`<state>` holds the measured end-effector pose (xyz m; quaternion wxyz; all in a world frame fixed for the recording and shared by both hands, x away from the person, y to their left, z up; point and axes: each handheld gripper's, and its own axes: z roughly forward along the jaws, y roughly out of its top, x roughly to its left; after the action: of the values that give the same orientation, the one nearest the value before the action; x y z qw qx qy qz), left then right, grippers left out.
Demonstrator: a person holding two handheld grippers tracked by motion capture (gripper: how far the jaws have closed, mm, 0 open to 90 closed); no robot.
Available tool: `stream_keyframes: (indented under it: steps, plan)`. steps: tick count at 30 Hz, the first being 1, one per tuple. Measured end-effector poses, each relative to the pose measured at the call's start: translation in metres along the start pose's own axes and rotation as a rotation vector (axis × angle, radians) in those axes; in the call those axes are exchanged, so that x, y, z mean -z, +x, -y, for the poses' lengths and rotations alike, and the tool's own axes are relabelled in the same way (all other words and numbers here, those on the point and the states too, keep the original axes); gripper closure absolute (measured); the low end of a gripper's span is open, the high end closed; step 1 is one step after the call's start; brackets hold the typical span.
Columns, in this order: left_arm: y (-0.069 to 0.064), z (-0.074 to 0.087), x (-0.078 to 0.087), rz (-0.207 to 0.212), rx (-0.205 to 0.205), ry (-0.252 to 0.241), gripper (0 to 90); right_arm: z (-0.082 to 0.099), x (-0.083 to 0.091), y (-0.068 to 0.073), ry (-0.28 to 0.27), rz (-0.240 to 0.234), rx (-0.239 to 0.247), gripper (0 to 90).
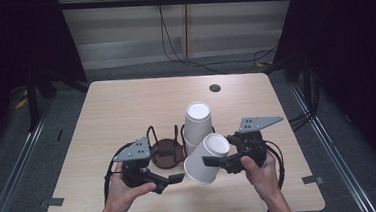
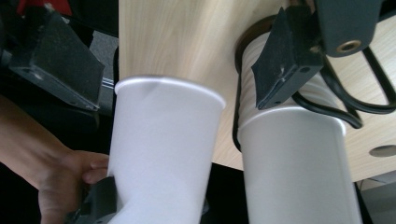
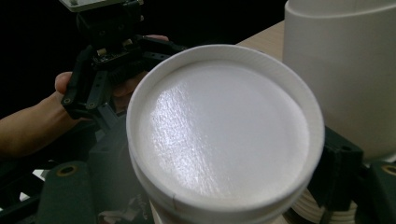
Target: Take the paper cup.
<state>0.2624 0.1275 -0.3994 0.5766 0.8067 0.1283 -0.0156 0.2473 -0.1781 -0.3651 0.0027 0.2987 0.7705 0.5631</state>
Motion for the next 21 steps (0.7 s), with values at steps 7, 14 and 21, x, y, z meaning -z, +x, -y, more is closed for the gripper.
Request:
stream_keyframes:
  steps: [7, 14, 21]
  plan:
    - [0.0, 0.006, 0.0, -0.014, 0.022, 0.005, 15.7, 0.005, -0.011, 0.002, 0.021, -0.02, 0.008, 23.6]
    - [-0.003, 0.01, -0.006, 0.01, 0.023, 0.028, 15.8, 0.004, -0.018, 0.006, 0.017, -0.04, 0.013, 23.6]
    - [0.001, 0.01, -0.007, 0.02, 0.062, 0.03, 15.6, 0.002, -0.026, 0.009, 0.027, -0.064, 0.022, 23.8]
